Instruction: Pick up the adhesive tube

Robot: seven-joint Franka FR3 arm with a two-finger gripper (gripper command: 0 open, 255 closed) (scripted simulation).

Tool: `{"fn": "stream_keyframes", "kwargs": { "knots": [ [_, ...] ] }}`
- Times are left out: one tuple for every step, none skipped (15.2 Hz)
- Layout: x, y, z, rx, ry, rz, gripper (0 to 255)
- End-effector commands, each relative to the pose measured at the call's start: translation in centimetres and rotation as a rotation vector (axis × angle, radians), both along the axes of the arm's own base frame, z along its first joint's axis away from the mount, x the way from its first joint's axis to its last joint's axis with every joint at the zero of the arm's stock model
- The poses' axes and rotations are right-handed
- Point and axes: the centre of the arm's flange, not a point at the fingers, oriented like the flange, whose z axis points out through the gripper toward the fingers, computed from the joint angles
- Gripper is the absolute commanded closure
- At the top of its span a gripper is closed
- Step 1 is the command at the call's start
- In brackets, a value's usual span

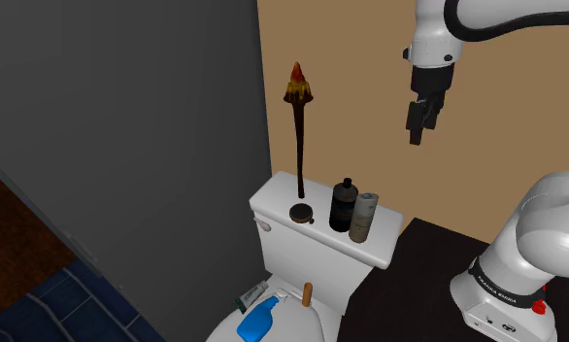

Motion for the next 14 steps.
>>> {"fn": "stream_keyframes", "kwargs": {
  "knots": [
    [0.0,0.0,0.0,0.000,0.000,0.000,0],
    [1.5,1.0,-0.7,-0.026,0.033,0.024,0],
    [3.0,2.1,-1.4,-0.052,0.065,0.048,0],
    [4.4,3.2,-2.2,-0.078,0.098,0.072,0],
    [5.8,4.3,-3.1,-0.104,0.131,0.095,0],
    [7.1,5.3,-4.1,-0.130,0.164,0.119,0],
    [8.4,6.4,-5.1,-0.156,0.196,0.143,0],
    [9.6,7.5,-6.2,-0.183,0.229,0.167,0],
    [10.7,8.6,-7.4,-0.209,0.262,0.191,0],
    [11.8,9.7,-8.6,-0.235,0.295,0.215,0],
    [12.8,10.8,-9.9,-0.261,0.327,0.239,0],
    [13.7,11.9,-11.3,-0.287,0.360,0.262,0],
    [14.6,12.9,-12.7,-0.313,0.393,0.286,0],
    [15.4,14.0,-14.2,-0.339,0.426,0.310,0]
  ]
}}
